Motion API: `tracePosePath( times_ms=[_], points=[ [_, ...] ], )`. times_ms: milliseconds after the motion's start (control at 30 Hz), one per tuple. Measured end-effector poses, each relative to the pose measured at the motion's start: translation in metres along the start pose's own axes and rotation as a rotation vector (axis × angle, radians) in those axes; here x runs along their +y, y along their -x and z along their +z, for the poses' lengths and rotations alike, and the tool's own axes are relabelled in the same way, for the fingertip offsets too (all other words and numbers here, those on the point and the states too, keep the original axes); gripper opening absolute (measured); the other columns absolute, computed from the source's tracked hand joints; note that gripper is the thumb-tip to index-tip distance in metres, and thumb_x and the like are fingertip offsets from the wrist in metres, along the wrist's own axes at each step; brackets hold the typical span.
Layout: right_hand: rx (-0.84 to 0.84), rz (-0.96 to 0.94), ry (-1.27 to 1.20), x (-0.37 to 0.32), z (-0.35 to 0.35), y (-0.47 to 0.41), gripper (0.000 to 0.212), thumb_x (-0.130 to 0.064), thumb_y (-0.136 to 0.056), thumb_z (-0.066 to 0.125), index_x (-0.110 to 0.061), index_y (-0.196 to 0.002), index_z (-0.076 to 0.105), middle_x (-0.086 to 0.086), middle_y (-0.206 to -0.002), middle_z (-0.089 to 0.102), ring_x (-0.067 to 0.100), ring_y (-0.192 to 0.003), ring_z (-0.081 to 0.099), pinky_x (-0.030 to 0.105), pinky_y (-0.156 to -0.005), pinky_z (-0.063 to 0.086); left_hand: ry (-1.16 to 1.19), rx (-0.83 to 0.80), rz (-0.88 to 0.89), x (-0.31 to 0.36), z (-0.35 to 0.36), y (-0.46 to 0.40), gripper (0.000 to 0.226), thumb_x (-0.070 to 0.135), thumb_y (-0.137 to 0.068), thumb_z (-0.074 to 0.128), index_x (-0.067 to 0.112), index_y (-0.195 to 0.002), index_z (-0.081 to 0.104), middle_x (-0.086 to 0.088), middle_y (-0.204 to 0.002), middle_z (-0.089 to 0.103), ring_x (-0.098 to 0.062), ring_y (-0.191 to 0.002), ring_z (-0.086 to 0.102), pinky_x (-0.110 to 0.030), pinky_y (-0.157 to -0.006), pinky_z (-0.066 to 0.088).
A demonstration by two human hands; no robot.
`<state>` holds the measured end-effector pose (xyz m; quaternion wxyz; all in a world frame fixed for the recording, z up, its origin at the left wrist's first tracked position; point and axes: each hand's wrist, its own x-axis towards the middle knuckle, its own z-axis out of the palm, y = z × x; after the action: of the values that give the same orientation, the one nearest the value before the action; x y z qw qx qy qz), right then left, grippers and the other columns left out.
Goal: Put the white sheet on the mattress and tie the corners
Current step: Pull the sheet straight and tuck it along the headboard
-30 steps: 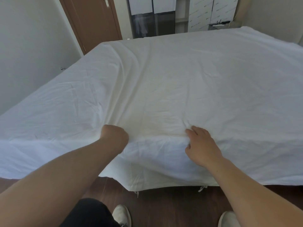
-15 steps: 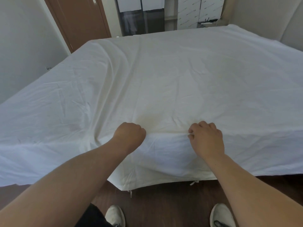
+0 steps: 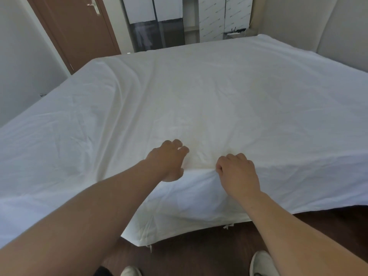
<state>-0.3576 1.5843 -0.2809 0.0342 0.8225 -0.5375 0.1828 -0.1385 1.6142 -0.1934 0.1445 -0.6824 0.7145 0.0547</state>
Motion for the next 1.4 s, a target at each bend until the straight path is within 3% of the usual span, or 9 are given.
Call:
tracePosePath(
  times_ms=[67,167,300,433,567,700,767,1033,1400],
  points=[
    [-0.043,-0.022,-0.012,0.001,-0.001,0.002,0.015,-0.013,-0.085,0.064,-0.027,-0.079,0.064,-0.008,-0.076,0.052,0.021,-0.076,0.048,0.032,-0.062,0.033,0.102,-0.019,0.009,0.020,0.004,-0.010,0.086,0.050,-0.097,0.059,0.035,-0.164,0.007,0.005,-0.171,-0.017,-0.030,-0.158,-0.006,-0.056,-0.120,0.030],
    [-0.079,-0.049,-0.086,0.007,-0.003,0.003,0.010,-0.024,-0.094,0.059,-0.028,-0.089,0.066,-0.007,-0.093,0.057,0.022,-0.088,0.054,0.032,-0.069,0.035,0.146,-0.045,0.027,0.052,0.018,-0.022,0.099,0.065,-0.093,0.056,0.042,-0.162,-0.011,0.004,-0.165,-0.036,-0.033,-0.156,-0.022,-0.063,-0.125,0.006],
    [0.076,0.204,-0.200,0.030,-0.017,-0.003,0.025,-0.026,-0.095,0.055,-0.026,-0.117,0.065,-0.003,-0.123,0.061,0.024,-0.118,0.055,0.044,-0.103,0.042,-0.032,-0.280,0.119,0.076,0.025,-0.025,0.116,0.073,-0.086,0.061,0.043,-0.156,-0.026,0.004,-0.168,-0.031,-0.043,-0.154,-0.020,-0.067,-0.123,0.005],
    [-0.234,0.524,-0.182,0.071,-0.027,0.008,0.060,-0.032,-0.097,0.049,-0.029,-0.154,0.030,0.002,-0.168,0.014,0.028,-0.156,0.004,0.063,-0.121,0.009,-0.122,-0.405,0.175,0.085,-0.027,-0.028,0.095,0.065,-0.094,0.060,0.032,-0.166,0.007,-0.001,-0.172,0.013,-0.033,-0.155,0.023,-0.050,-0.121,0.030],
    [-0.363,0.473,-0.091,0.087,-0.026,0.024,0.063,-0.036,-0.101,0.042,-0.028,-0.159,0.017,0.002,-0.170,0.003,0.026,-0.157,-0.001,0.063,-0.118,0.023,-0.200,-0.249,0.195,0.098,-0.042,-0.038,0.058,0.055,-0.102,0.051,0.017,-0.145,0.055,-0.003,-0.145,0.057,-0.028,-0.130,0.055,-0.045,-0.106,0.048],
    [-0.415,0.481,-0.125,0.086,-0.038,0.031,0.069,-0.036,-0.098,0.044,-0.028,-0.160,0.013,-0.005,-0.170,0.001,0.028,-0.152,0.019,0.060,-0.116,0.028,0.017,-0.126,0.191,0.118,-0.012,-0.042,0.083,0.051,-0.100,0.057,0.034,-0.164,0.008,0.003,-0.173,-0.002,-0.034,-0.155,0.017,-0.054,-0.116,0.037],
    [-0.469,0.499,-0.134,0.089,-0.042,0.038,0.076,-0.034,-0.095,0.046,-0.028,-0.160,0.009,-0.008,-0.170,-0.005,0.032,-0.144,0.033,0.059,-0.111,0.033,-0.017,-0.173,0.232,0.130,0.005,-0.038,0.095,0.053,-0.096,0.062,0.038,-0.163,-0.004,0.010,-0.172,-0.008,-0.038,-0.155,0.011,-0.058,-0.117,0.034],
    [-0.291,0.409,-0.160,0.064,-0.055,0.038,0.067,-0.031,-0.095,0.050,-0.023,-0.158,0.026,0.004,-0.158,0.032,0.032,-0.136,0.041,0.047,-0.109,0.041,0.211,-0.053,0.270,0.097,-0.011,-0.011,0.049,0.047,-0.103,0.050,0.029,-0.149,0.050,0.009,-0.143,0.060,-0.018,-0.135,0.050,-0.037,-0.110,0.042],
    [-0.317,-0.146,-0.303,-0.129,-0.080,-0.013,0.041,-0.034,-0.099,0.052,-0.028,-0.139,0.056,-0.007,-0.149,0.046,0.022,-0.140,0.039,0.036,-0.115,0.033,0.240,-0.052,-0.330,-0.118,0.002,0.134,0.041,0.047,-0.105,0.046,0.032,-0.142,0.055,0.008,-0.140,0.061,-0.018,-0.132,0.052,-0.036,-0.107,0.044]
  ],
)
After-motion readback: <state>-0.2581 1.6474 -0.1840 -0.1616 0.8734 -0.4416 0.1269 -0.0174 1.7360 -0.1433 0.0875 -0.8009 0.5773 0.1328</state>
